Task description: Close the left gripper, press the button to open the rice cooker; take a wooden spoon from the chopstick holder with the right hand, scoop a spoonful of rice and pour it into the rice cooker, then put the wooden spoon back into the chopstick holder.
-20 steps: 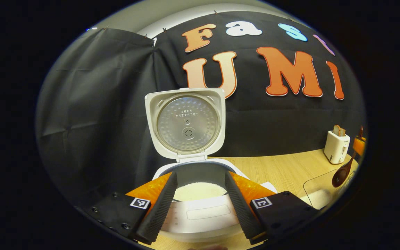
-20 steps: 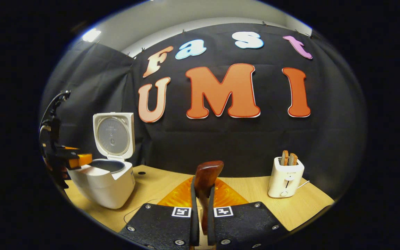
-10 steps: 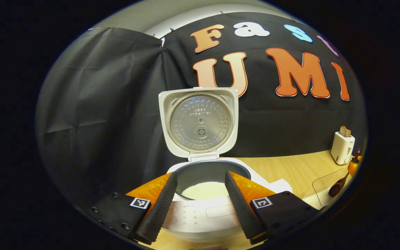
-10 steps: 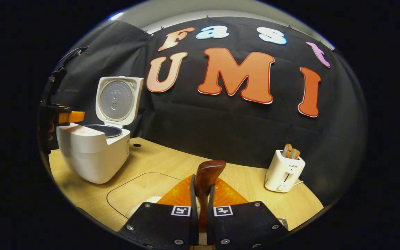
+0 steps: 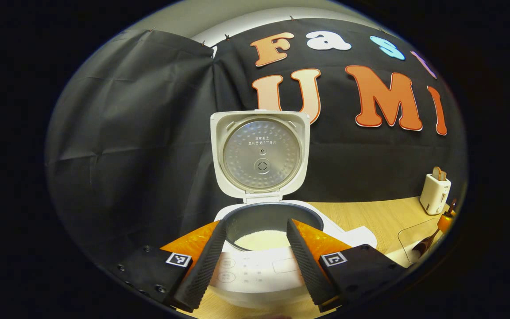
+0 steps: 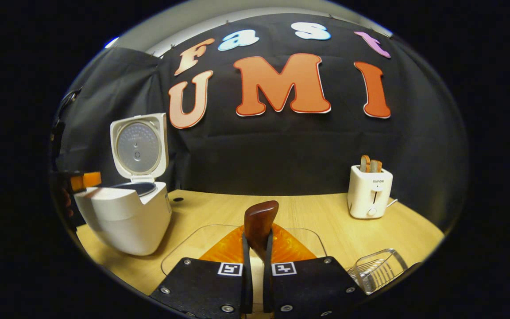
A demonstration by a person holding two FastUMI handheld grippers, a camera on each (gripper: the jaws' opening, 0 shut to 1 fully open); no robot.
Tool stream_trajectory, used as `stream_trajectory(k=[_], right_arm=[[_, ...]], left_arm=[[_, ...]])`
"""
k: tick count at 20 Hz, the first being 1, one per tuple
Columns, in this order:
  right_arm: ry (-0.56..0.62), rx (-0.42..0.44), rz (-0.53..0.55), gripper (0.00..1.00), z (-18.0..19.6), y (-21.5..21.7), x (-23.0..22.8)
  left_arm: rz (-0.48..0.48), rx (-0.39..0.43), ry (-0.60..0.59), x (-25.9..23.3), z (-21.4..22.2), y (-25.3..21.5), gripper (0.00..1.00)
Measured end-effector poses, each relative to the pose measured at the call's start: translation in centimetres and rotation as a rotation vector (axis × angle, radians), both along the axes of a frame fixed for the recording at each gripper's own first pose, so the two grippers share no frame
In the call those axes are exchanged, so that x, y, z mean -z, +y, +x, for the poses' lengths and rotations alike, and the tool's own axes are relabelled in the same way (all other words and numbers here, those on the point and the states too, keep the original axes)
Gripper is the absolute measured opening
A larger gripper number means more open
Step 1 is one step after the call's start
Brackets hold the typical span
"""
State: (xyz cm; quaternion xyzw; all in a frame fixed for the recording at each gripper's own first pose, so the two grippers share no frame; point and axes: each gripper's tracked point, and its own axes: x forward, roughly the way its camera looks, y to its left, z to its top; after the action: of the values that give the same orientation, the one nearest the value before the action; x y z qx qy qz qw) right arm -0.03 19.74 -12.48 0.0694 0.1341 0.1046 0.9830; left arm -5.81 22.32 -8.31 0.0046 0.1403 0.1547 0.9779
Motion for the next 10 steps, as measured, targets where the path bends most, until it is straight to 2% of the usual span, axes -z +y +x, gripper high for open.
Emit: stream_trajectory(k=[2, 6, 10], right_arm=[[0.045, 0.01, 0.101, 0.1, 0.0, 0.7, -0.1], [0.087, 0.026, 0.175, 0.1, 0.1, 1.9, 0.0], [0.203, 0.01, 0.347, 0.1, 0.0, 3.2, 0.8]], left_arm=[[-0.004, -0.007, -0.001, 0.1, -0.4, 0.3, 0.9], [-0.001, -0.023, -0.007, 0.1, -0.9, 1.3, 0.91], [-0.001, -0.033, -0.014, 0.1, -1.5, 1.9, 0.89]])
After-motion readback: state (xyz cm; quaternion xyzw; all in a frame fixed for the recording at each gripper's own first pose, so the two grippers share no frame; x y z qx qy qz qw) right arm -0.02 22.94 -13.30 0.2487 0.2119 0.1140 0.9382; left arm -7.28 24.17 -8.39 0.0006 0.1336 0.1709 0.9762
